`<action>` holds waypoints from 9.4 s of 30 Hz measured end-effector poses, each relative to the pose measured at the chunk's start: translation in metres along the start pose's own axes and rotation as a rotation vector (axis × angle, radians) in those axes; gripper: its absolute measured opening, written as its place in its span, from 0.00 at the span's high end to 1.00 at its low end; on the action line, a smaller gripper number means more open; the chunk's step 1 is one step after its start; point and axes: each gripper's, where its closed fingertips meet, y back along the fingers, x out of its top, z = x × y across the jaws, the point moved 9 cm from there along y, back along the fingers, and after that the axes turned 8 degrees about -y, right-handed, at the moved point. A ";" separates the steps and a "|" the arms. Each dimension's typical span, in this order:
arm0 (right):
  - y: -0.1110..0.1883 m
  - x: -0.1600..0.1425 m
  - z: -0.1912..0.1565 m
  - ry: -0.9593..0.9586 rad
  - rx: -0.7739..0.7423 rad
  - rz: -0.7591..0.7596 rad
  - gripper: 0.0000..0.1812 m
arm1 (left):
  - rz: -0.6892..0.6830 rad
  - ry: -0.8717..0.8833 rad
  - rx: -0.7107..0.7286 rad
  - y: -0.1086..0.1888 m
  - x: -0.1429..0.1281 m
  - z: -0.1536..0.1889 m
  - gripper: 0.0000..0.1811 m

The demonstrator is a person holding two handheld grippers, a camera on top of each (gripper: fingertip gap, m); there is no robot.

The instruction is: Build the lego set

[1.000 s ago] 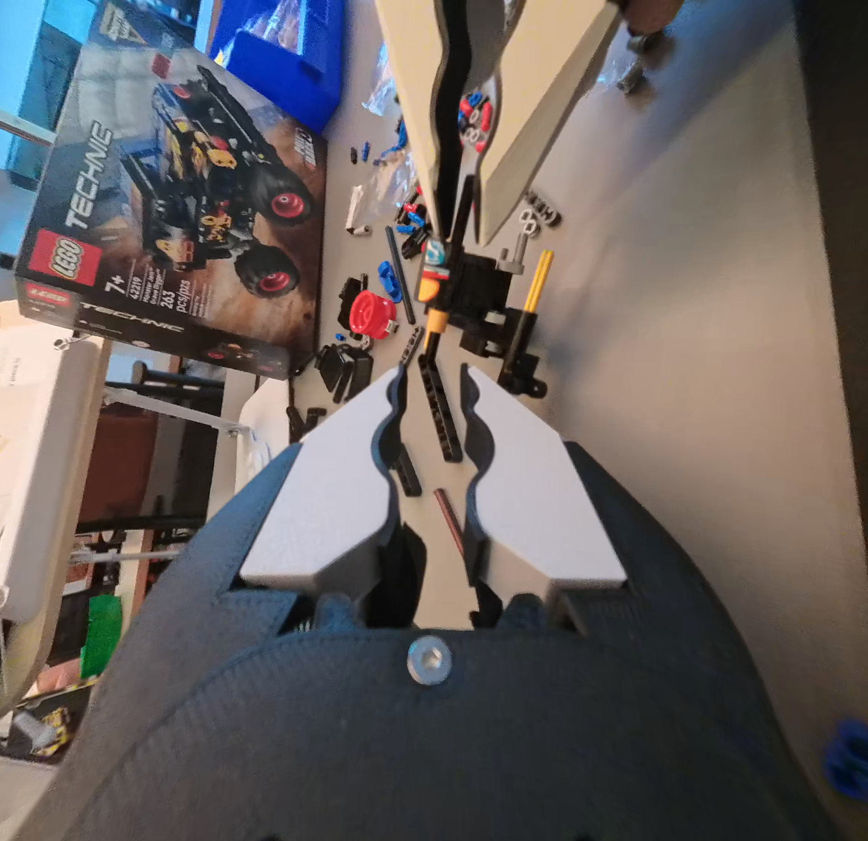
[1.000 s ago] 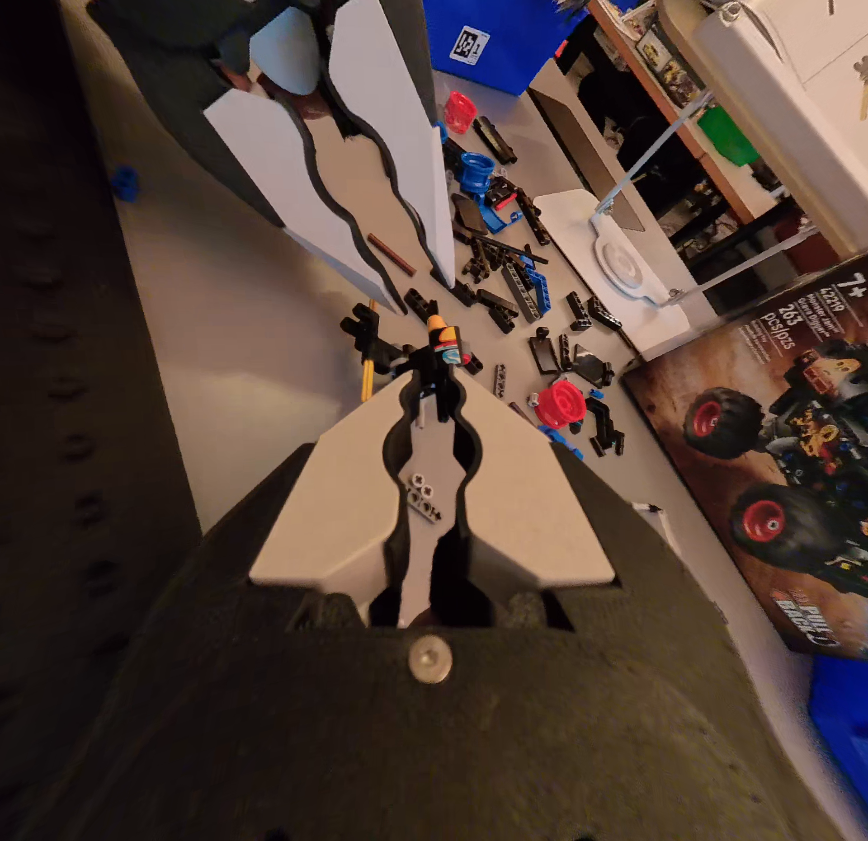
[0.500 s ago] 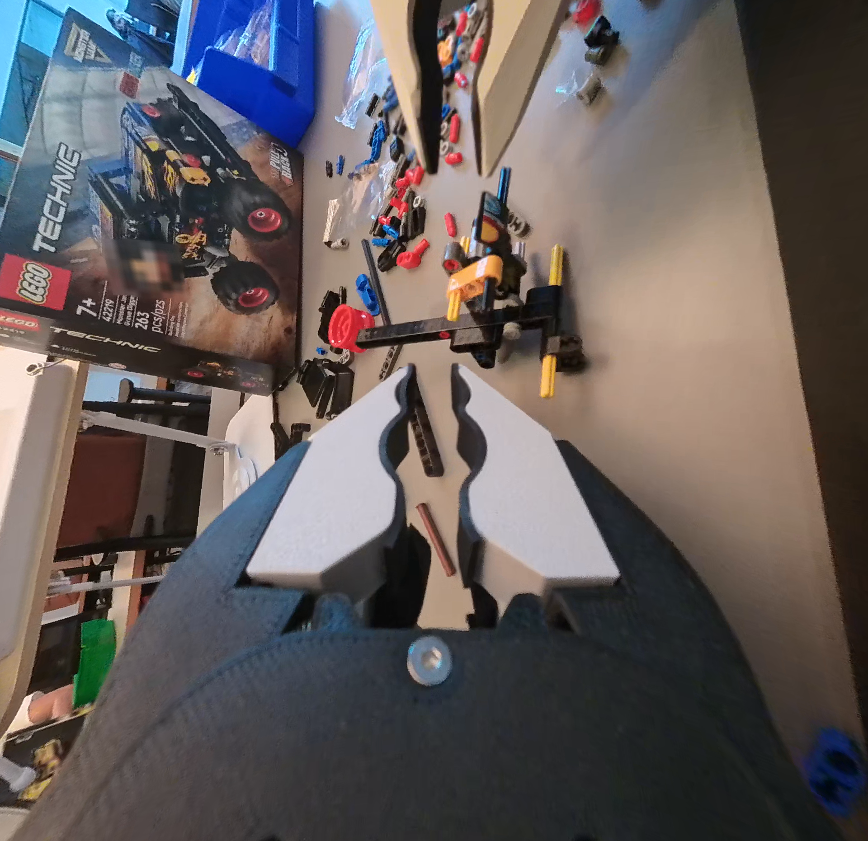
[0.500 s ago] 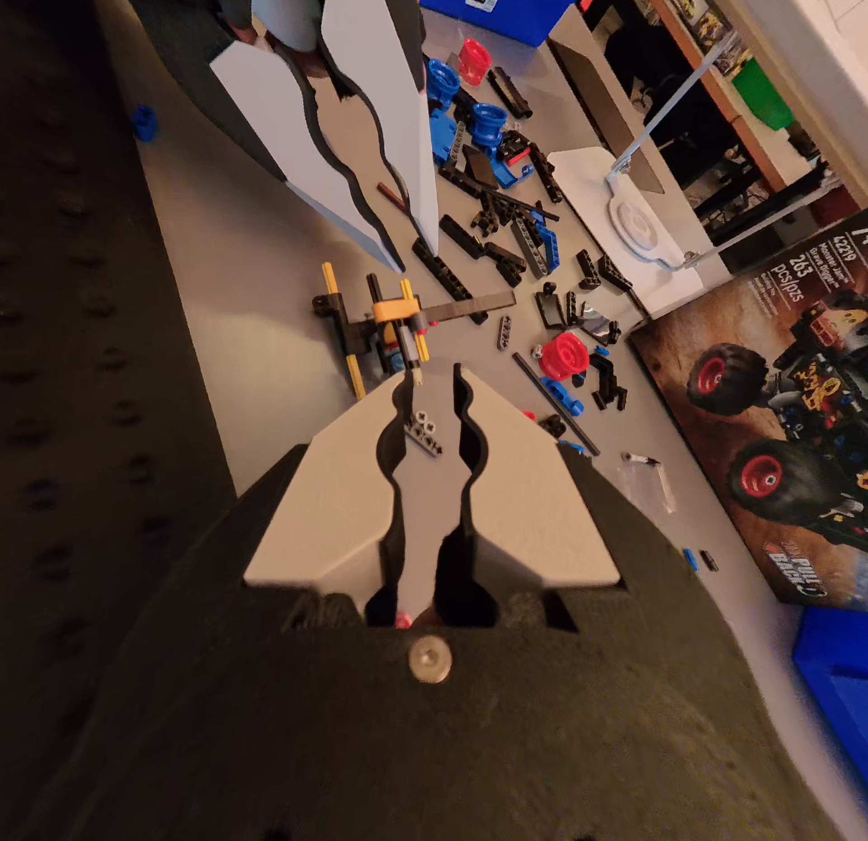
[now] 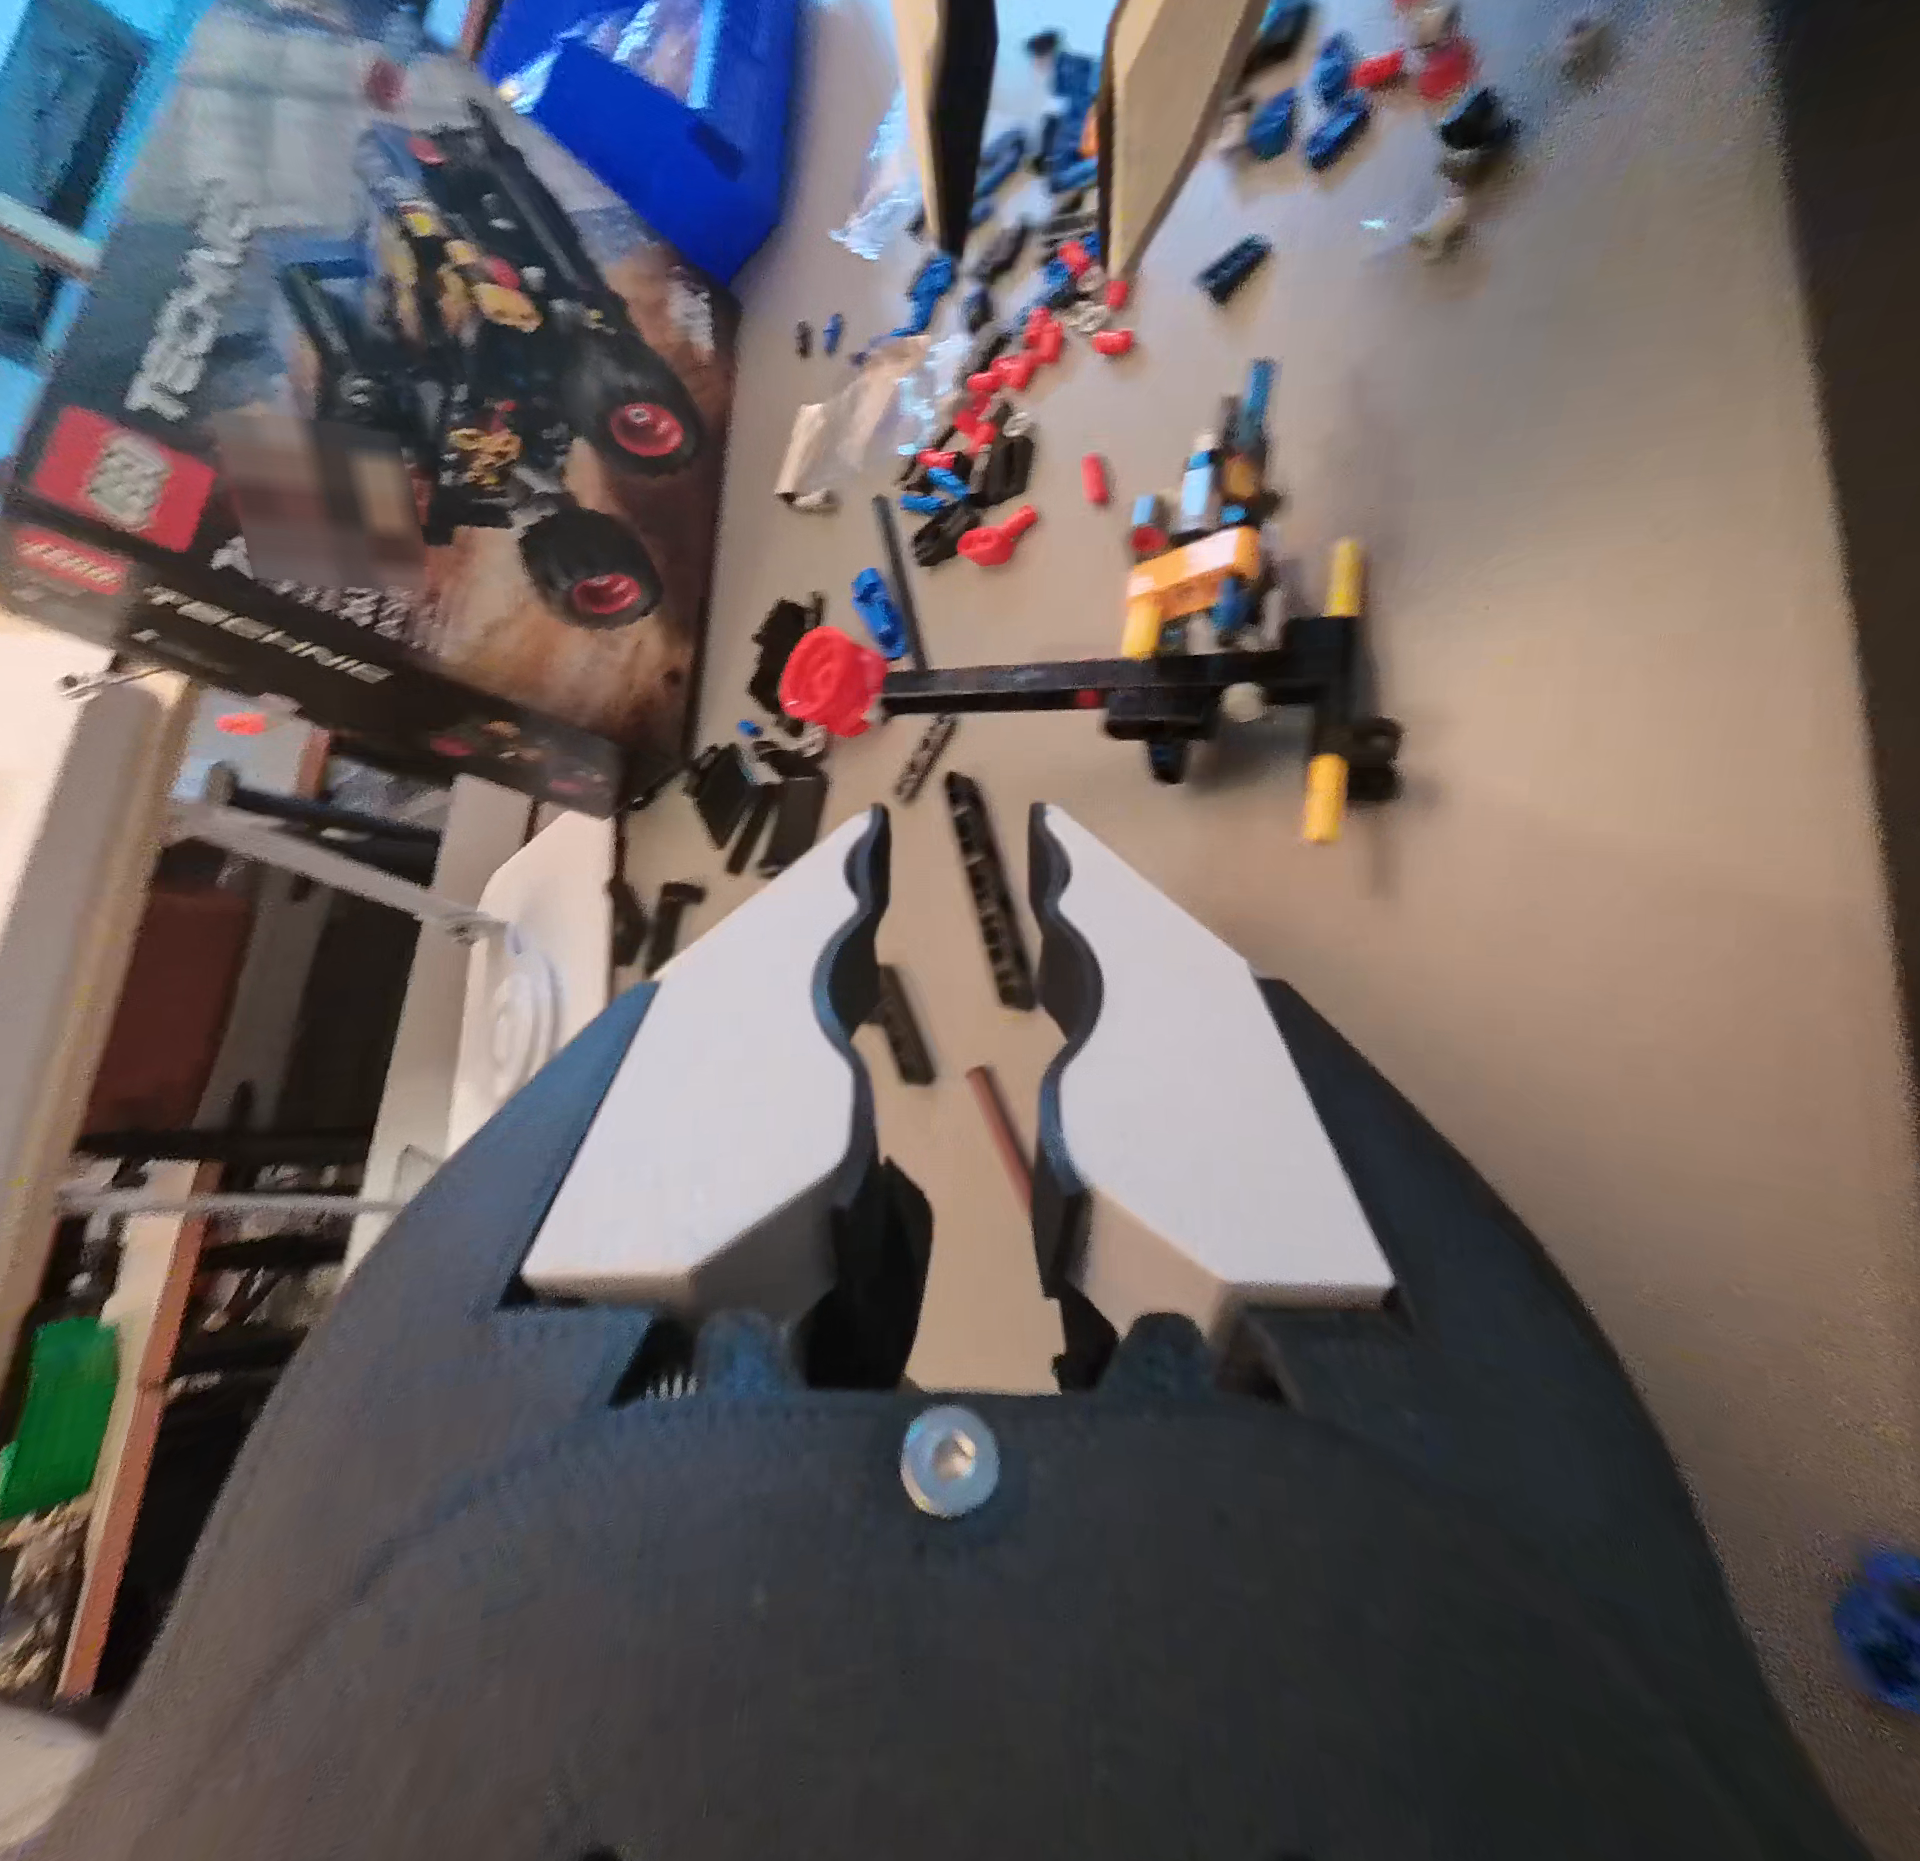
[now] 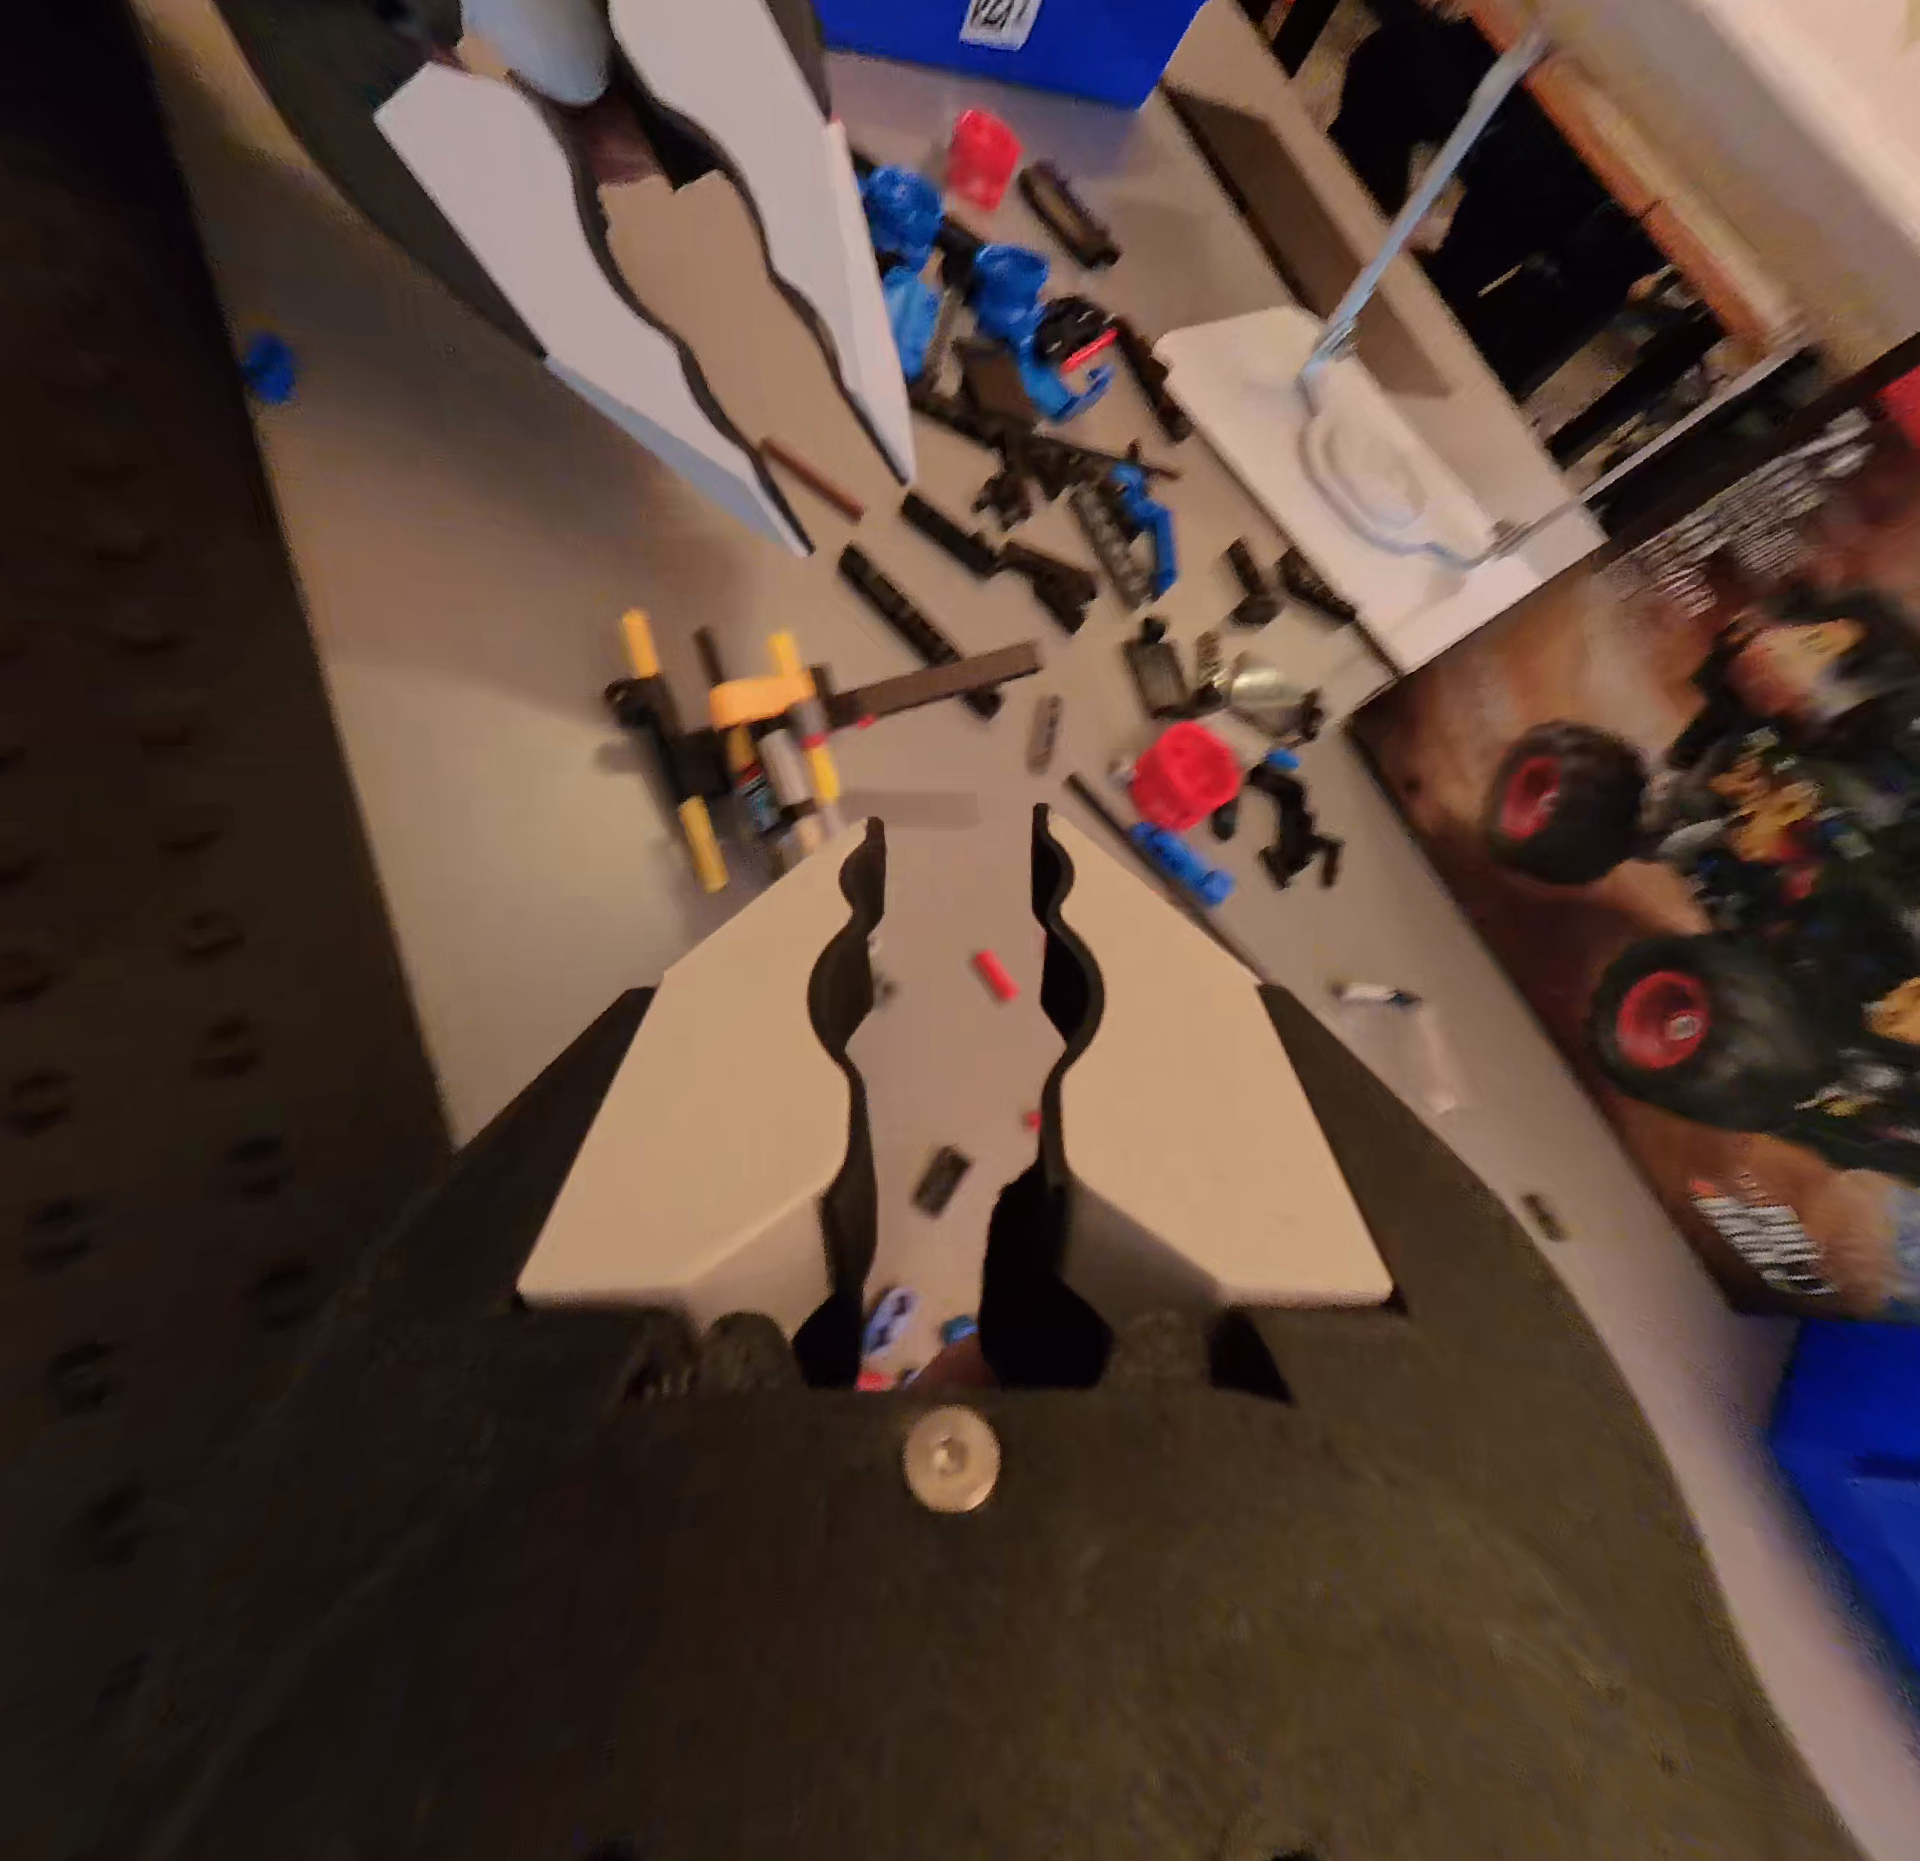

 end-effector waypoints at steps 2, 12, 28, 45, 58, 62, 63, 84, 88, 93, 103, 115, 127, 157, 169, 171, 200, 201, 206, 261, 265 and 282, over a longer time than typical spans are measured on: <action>0.000 0.022 0.016 0.040 -0.045 0.028 0.83 | -0.032 0.007 0.087 0.004 -0.005 -0.014 0.85; -0.046 0.169 0.149 0.197 -0.227 0.139 0.61 | -0.252 0.081 0.467 0.051 -0.036 -0.145 0.83; -0.208 0.227 0.294 0.214 -0.119 -0.050 0.60 | -0.381 0.200 0.363 0.051 -0.147 -0.228 0.80; -0.212 0.221 0.299 0.252 -0.115 -0.044 0.84 | -0.374 0.229 0.323 0.053 -0.165 -0.223 0.79; -0.195 0.228 0.294 0.220 -0.047 -0.027 1.00 | -0.397 0.237 0.305 0.058 -0.168 -0.217 0.79; -0.185 0.233 0.288 0.210 -0.015 -0.034 1.00 | -0.398 0.240 0.311 0.061 -0.167 -0.216 0.79; -0.183 0.234 0.287 0.205 -0.003 -0.036 1.00 | -0.399 0.242 0.311 0.062 -0.167 -0.216 0.79; -0.165 0.275 0.246 -0.061 0.451 0.115 1.00 | -0.331 0.298 0.346 0.080 -0.167 -0.222 0.75; -0.175 0.298 0.219 -0.074 0.534 0.156 1.00 | -0.158 0.398 0.327 0.095 -0.156 -0.227 0.70; -0.205 0.330 0.179 -0.080 0.572 0.212 1.00 | 0.129 0.569 0.214 0.124 -0.146 -0.230 0.61; -0.249 0.343 0.149 -0.083 0.554 0.184 0.99 | 0.132 0.661 0.260 0.130 -0.172 -0.227 0.67; -0.228 0.323 0.179 -0.007 0.397 0.131 1.00 | 0.184 0.799 0.295 0.123 -0.192 -0.244 1.00; -0.126 0.330 0.164 0.299 0.011 0.213 0.87 | 0.172 0.830 0.194 0.068 -0.161 -0.268 1.00; -0.268 0.266 0.133 0.304 0.156 0.054 0.84 | 0.133 1.090 0.284 0.128 -0.269 -0.241 1.00; -0.277 0.239 0.104 0.724 0.008 -0.088 1.00 | 0.178 1.110 0.305 0.126 -0.290 -0.245 1.00; -0.277 0.240 0.104 0.728 -0.001 -0.071 1.00 | 0.180 1.114 0.305 0.125 -0.292 -0.244 1.00; -0.271 0.247 0.119 0.292 0.072 0.085 1.00 | 0.174 1.165 0.305 0.115 -0.317 -0.237 1.00; -0.269 0.247 0.119 0.312 0.072 0.094 1.00 | 0.165 1.158 0.305 0.114 -0.317 -0.237 1.00; -0.264 0.249 0.127 0.161 0.149 0.123 1.00 | 0.146 1.153 0.294 0.108 -0.318 -0.235 1.00; -0.040 0.011 -0.018 -0.116 0.246 -0.347 0.93 | 0.015 0.452 -0.036 0.113 -0.057 -0.046 0.58; -0.044 0.014 -0.020 -0.140 0.248 -0.328 0.93 | 0.049 0.482 -0.172 0.088 -0.039 -0.020 0.59; -0.060 0.022 -0.038 -0.154 0.244 -0.287 0.93 | -0.033 0.475 -0.359 0.026 -0.039 0.022 0.61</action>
